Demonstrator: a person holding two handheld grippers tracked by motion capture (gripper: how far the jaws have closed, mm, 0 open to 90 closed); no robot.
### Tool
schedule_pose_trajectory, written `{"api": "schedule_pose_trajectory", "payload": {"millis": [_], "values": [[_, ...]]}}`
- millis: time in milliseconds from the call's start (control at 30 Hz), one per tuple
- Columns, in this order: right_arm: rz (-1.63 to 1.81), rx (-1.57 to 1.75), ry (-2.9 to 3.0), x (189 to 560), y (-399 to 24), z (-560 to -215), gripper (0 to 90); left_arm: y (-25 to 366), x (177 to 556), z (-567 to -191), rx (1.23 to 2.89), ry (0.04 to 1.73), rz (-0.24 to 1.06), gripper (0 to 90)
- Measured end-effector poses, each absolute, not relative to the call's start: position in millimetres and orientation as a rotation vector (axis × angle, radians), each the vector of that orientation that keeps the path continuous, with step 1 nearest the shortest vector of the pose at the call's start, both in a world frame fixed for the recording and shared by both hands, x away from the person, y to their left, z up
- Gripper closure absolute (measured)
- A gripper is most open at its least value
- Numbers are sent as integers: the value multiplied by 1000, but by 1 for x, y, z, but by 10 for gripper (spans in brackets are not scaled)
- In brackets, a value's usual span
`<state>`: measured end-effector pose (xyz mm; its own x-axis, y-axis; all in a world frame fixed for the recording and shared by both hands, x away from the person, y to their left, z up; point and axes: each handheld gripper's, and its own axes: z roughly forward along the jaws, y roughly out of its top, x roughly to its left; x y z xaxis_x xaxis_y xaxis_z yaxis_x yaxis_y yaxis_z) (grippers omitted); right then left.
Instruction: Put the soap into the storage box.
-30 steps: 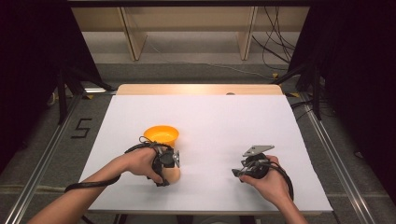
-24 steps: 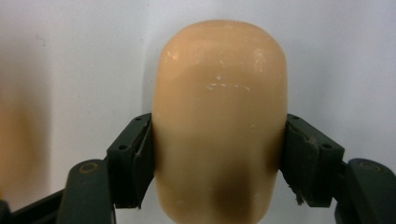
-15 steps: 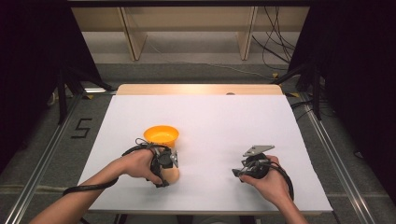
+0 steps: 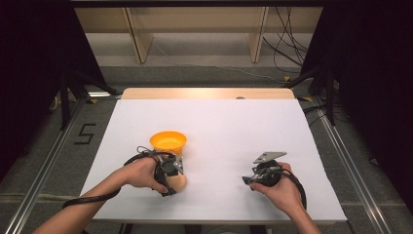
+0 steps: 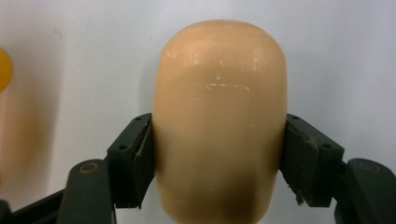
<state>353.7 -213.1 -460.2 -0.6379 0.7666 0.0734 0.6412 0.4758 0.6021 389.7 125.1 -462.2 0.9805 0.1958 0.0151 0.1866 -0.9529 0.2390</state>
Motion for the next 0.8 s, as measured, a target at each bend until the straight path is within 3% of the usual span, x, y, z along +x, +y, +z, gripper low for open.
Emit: {"api": "schedule_pose_trajectory", "payload": {"millis": [800], "values": [[891,1204,2504,354,-215,-461,456,142,386,-455,2769,347,101,323]]}}
